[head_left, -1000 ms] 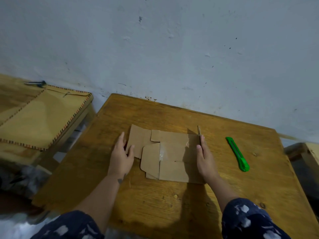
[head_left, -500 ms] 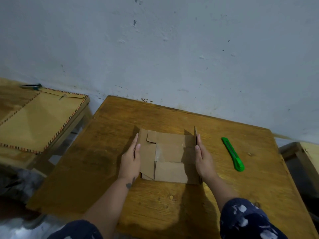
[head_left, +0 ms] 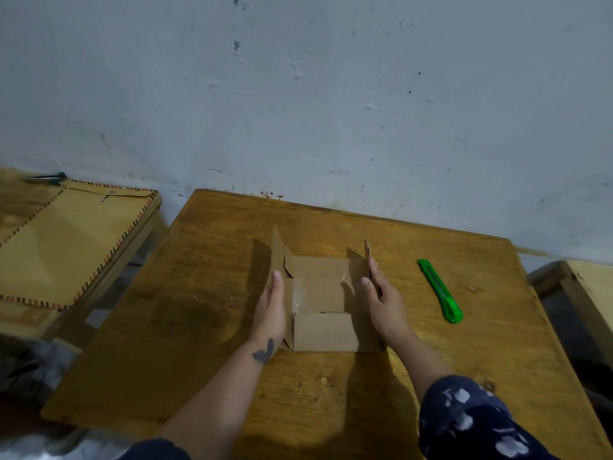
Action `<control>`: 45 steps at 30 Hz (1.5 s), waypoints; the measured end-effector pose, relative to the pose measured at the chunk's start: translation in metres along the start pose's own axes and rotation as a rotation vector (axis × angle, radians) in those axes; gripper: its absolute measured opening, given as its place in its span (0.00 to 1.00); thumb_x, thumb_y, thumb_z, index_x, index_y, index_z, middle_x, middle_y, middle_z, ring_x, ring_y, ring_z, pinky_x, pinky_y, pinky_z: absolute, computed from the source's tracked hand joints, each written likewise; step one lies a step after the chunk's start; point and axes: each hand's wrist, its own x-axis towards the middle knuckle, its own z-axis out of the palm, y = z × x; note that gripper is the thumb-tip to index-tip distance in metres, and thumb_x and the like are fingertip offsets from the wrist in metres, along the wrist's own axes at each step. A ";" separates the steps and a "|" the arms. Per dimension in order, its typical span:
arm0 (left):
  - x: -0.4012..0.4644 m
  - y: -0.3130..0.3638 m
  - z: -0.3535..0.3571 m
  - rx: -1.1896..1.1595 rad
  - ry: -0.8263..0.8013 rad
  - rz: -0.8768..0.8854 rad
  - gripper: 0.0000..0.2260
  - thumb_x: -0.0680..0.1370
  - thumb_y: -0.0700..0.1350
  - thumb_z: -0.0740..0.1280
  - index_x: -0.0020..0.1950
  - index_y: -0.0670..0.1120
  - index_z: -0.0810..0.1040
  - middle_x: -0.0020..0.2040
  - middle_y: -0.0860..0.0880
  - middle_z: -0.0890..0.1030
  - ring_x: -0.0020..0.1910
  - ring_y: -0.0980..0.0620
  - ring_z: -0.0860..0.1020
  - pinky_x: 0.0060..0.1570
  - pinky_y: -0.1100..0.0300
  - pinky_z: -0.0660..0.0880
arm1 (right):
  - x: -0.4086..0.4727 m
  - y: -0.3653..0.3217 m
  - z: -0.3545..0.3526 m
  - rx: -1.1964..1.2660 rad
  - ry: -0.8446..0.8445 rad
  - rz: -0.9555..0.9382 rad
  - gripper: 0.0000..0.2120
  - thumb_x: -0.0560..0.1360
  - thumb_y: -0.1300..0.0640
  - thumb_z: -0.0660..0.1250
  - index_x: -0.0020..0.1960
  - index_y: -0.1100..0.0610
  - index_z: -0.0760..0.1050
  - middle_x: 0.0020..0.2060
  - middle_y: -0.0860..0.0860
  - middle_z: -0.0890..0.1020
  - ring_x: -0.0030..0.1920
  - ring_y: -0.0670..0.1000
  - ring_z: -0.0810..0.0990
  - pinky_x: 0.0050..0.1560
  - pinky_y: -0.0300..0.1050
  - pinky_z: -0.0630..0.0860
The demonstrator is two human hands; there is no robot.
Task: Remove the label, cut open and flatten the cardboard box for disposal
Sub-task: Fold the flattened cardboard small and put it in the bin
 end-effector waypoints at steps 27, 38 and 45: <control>0.009 -0.014 0.049 0.213 -0.022 0.199 0.25 0.80 0.58 0.51 0.76 0.52 0.61 0.72 0.48 0.69 0.69 0.46 0.68 0.63 0.58 0.65 | 0.001 0.013 -0.019 -0.234 -0.144 -0.029 0.61 0.59 0.43 0.79 0.77 0.45 0.40 0.78 0.45 0.46 0.77 0.47 0.47 0.75 0.52 0.53; 0.010 -0.018 0.053 0.468 -0.138 0.332 0.30 0.79 0.59 0.53 0.77 0.58 0.41 0.78 0.57 0.42 0.77 0.54 0.45 0.75 0.44 0.50 | -0.001 0.010 0.000 -0.308 -0.095 -0.039 0.53 0.68 0.51 0.75 0.77 0.47 0.39 0.78 0.46 0.44 0.76 0.47 0.45 0.73 0.47 0.52; 0.016 -0.026 0.060 0.874 -0.172 0.425 0.39 0.77 0.65 0.55 0.77 0.51 0.35 0.76 0.54 0.34 0.75 0.55 0.35 0.73 0.48 0.39 | 0.000 0.014 -0.018 -0.001 -0.018 0.020 0.26 0.80 0.46 0.55 0.76 0.44 0.51 0.76 0.47 0.57 0.76 0.48 0.55 0.75 0.52 0.57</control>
